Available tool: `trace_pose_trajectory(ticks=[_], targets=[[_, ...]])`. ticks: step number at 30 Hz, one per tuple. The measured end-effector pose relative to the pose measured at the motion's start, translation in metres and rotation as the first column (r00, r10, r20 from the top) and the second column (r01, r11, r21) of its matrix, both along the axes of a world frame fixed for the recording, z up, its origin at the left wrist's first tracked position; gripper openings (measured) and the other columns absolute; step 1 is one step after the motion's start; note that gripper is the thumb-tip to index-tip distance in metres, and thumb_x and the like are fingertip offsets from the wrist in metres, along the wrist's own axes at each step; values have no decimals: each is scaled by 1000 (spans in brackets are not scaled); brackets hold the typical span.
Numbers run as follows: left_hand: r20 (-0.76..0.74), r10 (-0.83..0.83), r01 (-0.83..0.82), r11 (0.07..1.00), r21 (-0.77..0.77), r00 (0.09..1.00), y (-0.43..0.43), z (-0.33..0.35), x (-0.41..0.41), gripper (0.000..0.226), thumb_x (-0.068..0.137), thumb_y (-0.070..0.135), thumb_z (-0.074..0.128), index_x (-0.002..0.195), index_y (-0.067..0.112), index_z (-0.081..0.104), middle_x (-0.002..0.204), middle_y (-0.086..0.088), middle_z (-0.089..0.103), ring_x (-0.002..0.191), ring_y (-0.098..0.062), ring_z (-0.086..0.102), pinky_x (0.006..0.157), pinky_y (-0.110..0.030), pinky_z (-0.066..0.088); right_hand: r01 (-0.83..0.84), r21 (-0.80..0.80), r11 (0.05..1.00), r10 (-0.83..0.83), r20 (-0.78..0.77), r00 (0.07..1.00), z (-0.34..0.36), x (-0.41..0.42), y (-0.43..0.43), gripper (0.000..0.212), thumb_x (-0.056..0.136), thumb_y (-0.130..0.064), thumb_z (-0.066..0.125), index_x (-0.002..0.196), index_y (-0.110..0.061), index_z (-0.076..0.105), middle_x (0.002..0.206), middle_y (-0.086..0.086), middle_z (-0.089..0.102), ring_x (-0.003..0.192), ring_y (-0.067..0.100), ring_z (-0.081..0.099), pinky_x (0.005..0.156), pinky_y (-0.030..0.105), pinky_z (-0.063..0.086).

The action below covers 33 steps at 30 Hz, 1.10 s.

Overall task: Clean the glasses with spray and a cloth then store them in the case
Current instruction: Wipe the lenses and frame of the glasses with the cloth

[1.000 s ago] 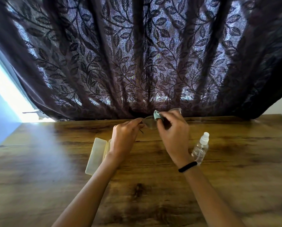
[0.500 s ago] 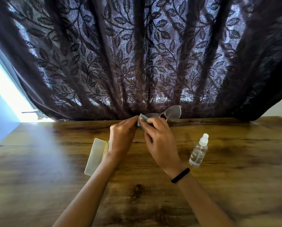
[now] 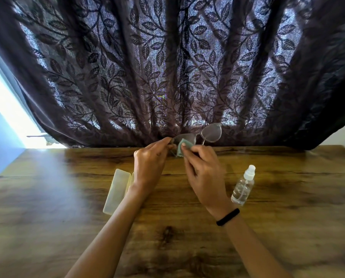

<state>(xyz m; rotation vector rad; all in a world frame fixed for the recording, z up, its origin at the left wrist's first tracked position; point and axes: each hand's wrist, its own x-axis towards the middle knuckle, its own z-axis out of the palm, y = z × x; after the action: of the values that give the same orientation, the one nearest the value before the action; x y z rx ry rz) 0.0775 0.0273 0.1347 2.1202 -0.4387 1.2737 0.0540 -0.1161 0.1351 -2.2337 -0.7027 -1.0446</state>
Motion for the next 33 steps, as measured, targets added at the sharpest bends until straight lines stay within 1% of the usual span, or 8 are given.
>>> trace_pose_trajectory(ticks=[4, 9, 14, 17, 22, 26, 29, 33], targets=[[18, 11, -12, 999, 53, 1000, -4, 5, -4, 19, 81, 8, 56, 87, 1, 72, 78, -10, 73, 65, -20, 70, 44, -30, 53, -46, -59, 997, 46, 1, 999, 5, -3, 11, 31, 89, -10, 50, 116, 0, 61, 95, 8, 61, 90, 16, 48, 77, 24, 46], [-2, -5, 5, 1000, 24, 1000, -2, 10, -5, 25, 80, 9, 51, 90, -1, 72, 83, -11, 73, 72, -17, 69, 59, -22, 51, -18, 1, 1000, 18, -3, 1000, 16, 0, 15, 28, 89, -8, 53, 115, 0, 62, 93, 9, 60, 87, 20, 53, 76, 23, 44], [6, 22, -22, 999, -33, 1000, 2, 3, -5, 15, 74, -3, 65, 88, -5, 71, 80, -16, 72, 72, -15, 68, 66, -15, 49, 30, 64, 997, -30, -14, 999, 27, 8, 5, 30, 87, -3, 58, 116, 1, 61, 91, 10, 60, 85, 22, 55, 81, 18, 39], [23, 18, -17, 998, -54, 1000, 2, 3, -4, 18, 70, -7, 68, 87, -5, 71, 79, -15, 72, 90, -11, 59, 74, -5, 43, 54, 96, 994, -52, -25, 998, 28, 13, -4, 29, 87, -3, 57, 116, 2, 61, 91, 10, 59, 86, 22, 56, 80, 18, 41], [5, 1, 0, 998, -65, 1000, 1, 3, -3, 18, 72, -3, 67, 89, -6, 70, 82, -15, 72, 81, 0, 60, 72, -9, 47, 15, 159, 987, -14, -11, 1000, 19, 10, -9, 29, 87, -2, 58, 115, 2, 61, 90, 11, 60, 82, 21, 57, 73, 26, 51], [-5, 13, -13, 997, -78, 1000, 0, 2, -3, 17, 75, 3, 66, 89, -5, 71, 82, -16, 72, 76, -3, 62, 69, -12, 48, -25, 193, 981, 25, 3, 1000, 12, 4, -7, 29, 86, -2, 58, 114, 1, 61, 89, 11, 60, 81, 20, 58, 73, 26, 51], [6, 27, -26, 995, -94, 1000, -1, 3, -2, 18, 72, -2, 68, 89, -5, 71, 81, -16, 72, 80, 4, 56, 74, -2, 43, -94, 222, 971, 97, -5, 995, 7, -1, -1, 28, 88, -6, 56, 115, 0, 61, 91, 10, 61, 82, 20, 59, 72, 30, 54], [-13, 30, -31, 996, -88, 999, -1, 4, 0, 16, 73, 1, 68, 88, -4, 71, 80, -16, 72, 71, -11, 67, 66, -13, 48, -196, 203, 959, 206, -30, 978, 4, -6, 10, 28, 89, -7, 53, 115, -1, 61, 92, 9, 60, 84, 18, 58, 73, 31, 54]])
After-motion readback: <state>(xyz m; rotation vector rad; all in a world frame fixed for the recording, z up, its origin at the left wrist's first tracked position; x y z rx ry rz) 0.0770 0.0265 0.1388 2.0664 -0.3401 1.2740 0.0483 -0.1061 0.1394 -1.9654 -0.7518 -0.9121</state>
